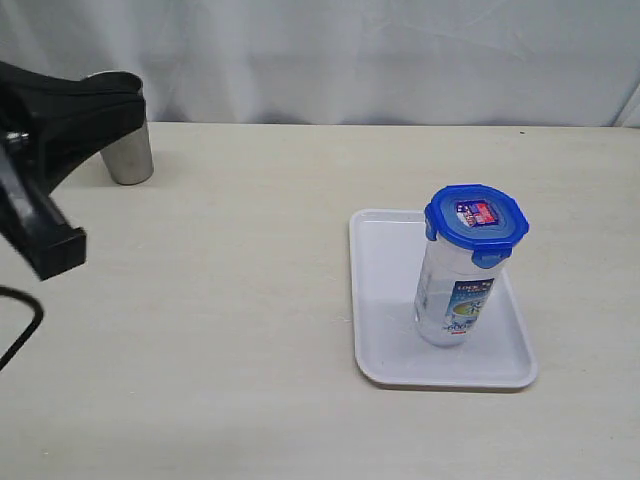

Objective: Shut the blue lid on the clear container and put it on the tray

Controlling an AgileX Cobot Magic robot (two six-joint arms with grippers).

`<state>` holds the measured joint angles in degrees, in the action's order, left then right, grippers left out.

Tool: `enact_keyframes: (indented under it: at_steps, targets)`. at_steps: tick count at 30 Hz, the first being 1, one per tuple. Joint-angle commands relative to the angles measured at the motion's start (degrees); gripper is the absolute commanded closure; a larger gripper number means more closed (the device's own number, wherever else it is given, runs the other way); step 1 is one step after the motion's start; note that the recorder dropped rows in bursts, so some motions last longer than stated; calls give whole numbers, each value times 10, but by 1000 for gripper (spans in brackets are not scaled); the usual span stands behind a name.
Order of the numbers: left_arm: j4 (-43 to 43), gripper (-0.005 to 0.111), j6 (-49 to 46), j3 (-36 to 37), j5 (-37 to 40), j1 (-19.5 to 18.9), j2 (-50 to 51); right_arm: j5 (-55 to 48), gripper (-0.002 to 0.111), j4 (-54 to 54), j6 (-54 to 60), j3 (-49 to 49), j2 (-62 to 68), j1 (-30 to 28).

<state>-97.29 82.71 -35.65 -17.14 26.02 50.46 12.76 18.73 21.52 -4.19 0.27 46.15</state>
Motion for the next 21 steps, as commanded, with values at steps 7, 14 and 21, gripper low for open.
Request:
enact_keyframes:
  at_steps: [7, 14, 21]
  targets:
    - [5, 107, 17, 97, -6, 0, -174, -2, 104, -1, -1, 2, -3, -2]
    - [3, 107, 17, 109, -60, 0, -194, -2, 104, -1, -1, 2, -3, -2]
    - [3, 107, 17, 109, -136, 0, -194, -2, 104, -1, -1, 2, -3, -2]
